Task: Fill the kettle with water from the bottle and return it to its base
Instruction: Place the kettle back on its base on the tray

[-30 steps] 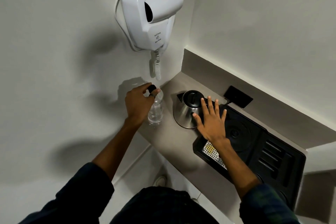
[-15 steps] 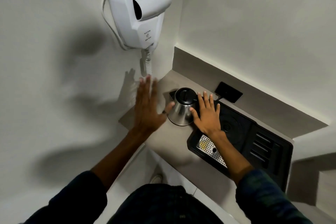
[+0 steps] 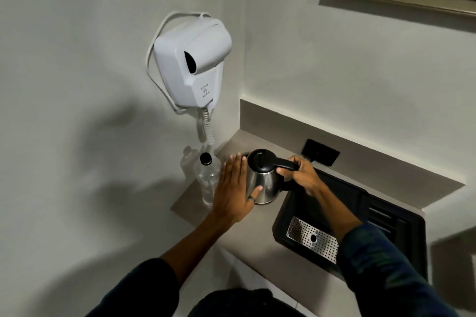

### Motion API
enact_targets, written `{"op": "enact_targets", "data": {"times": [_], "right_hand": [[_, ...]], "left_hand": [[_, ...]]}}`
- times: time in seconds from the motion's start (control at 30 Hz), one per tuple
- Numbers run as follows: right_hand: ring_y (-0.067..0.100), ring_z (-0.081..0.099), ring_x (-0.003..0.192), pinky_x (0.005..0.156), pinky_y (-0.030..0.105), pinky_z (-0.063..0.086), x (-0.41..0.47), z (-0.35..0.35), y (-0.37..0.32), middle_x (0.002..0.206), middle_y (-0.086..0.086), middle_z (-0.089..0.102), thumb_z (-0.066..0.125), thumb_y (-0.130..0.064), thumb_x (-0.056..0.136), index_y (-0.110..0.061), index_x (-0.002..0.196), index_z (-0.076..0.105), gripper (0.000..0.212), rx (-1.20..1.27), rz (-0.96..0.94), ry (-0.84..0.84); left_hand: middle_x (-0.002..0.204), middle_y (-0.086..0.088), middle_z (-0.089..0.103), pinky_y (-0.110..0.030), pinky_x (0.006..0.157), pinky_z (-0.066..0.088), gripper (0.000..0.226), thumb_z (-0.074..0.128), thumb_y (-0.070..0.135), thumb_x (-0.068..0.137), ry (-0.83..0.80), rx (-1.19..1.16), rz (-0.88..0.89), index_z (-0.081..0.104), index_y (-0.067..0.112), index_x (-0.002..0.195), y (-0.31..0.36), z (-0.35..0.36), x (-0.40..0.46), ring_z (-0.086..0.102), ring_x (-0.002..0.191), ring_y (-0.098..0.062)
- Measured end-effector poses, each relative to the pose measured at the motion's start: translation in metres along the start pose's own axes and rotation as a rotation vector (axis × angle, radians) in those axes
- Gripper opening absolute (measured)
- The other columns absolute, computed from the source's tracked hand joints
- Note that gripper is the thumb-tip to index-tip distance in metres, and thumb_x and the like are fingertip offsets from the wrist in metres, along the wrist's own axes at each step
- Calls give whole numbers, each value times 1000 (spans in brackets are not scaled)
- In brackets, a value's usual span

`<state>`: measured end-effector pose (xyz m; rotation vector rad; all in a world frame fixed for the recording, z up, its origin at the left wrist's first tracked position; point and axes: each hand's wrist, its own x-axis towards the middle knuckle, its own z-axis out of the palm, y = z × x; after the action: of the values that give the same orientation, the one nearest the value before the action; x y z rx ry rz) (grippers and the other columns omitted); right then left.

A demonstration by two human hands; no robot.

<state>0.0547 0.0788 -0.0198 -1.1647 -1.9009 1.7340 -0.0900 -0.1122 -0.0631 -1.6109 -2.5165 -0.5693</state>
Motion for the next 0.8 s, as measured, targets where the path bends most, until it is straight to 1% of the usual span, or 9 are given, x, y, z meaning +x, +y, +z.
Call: {"op": "enact_targets", "data": {"times": [0.07,0.13,0.23,0.33,0.4,0.47,0.53,0.67,0.8], "right_hand": [[30,64,86,86,48,57,-2,-6,-3,95,21,64,83,2,86,-1,101,60,27,25,-26,39],[23,67,81,79,37,58,-6,-22,-8,90,13,67,84,2,85,-2,101,63,26,25,-73,87],[10,71,75,73,24,56,-16,-57,-13,87,7,72,85,3,83,-4,101,68,26,8,-156,167],[3,74,84,74,17,59,-36,-97,-13,100,2,76,86,3,81,-17,109,73,37,35,-201,260],[-4,74,87,75,13,58,-53,-121,-8,104,-5,78,86,2,81,-19,116,75,43,19,-209,314],[-3,74,85,76,14,58,-66,-138,2,103,-4,78,86,3,81,-14,120,75,45,19,-192,369],[1,74,85,80,19,58,-78,-152,14,104,2,78,85,4,81,-9,122,75,44,33,-156,413],[21,71,104,99,37,57,-94,-167,40,118,14,76,80,5,86,-5,128,74,43,125,-48,432],[23,69,107,101,37,54,-99,-171,63,114,11,76,77,3,89,-4,128,73,41,223,-2,459]], "left_hand": [[175,-15,7,-46,133,4,93,42,65,99,40,23,27,14,5,166,-1,-5,4,-1,163,-33],[175,-14,4,-43,133,-2,95,43,66,99,61,21,58,13,6,166,0,-8,12,-3,163,-33],[175,-16,7,-51,133,6,95,43,66,98,51,26,106,14,6,166,10,-5,31,-4,162,-36],[174,-16,10,-53,132,8,93,36,70,99,-6,34,163,17,8,166,30,3,52,-4,162,-36],[174,-17,12,-54,131,10,91,34,70,100,-37,43,215,19,8,165,46,9,63,-1,161,-37],[173,-18,14,-54,131,11,89,32,69,101,-65,43,259,21,8,165,59,15,72,3,161,-40],[173,-18,13,-54,131,9,89,29,68,101,-88,36,275,20,8,165,72,20,78,2,161,-40],[174,-17,9,-54,132,10,88,33,67,102,-104,15,308,13,11,167,94,27,85,-2,162,-39],[173,-18,13,-54,131,11,86,41,62,102,-73,-27,329,16,12,166,101,27,83,4,161,-41]]}}
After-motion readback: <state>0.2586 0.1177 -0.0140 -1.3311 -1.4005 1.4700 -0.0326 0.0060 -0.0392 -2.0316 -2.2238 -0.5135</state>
